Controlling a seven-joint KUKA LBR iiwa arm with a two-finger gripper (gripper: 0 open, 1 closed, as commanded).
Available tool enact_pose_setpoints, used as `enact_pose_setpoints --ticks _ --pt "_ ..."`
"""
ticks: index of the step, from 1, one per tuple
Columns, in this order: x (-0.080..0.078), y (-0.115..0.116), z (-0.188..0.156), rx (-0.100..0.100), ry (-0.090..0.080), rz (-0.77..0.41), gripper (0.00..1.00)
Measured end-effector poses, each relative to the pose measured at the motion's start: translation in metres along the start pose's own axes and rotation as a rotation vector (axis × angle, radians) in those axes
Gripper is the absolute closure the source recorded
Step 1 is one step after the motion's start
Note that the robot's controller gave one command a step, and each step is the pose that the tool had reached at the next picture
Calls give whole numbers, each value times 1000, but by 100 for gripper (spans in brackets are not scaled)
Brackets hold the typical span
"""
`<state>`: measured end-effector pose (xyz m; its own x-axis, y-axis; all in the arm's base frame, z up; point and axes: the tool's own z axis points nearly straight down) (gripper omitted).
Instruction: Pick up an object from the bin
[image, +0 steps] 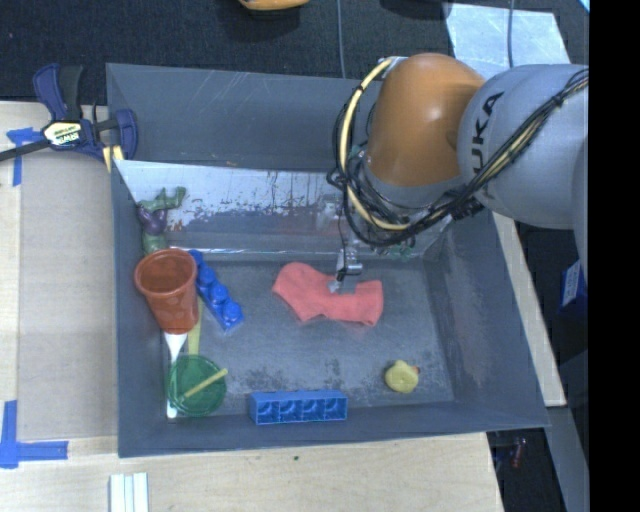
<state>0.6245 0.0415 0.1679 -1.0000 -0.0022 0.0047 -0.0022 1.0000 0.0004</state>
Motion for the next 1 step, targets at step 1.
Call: enact_pose_setpoints --ticks 1 --pt "-2 0 -5 0 -8 1 0"
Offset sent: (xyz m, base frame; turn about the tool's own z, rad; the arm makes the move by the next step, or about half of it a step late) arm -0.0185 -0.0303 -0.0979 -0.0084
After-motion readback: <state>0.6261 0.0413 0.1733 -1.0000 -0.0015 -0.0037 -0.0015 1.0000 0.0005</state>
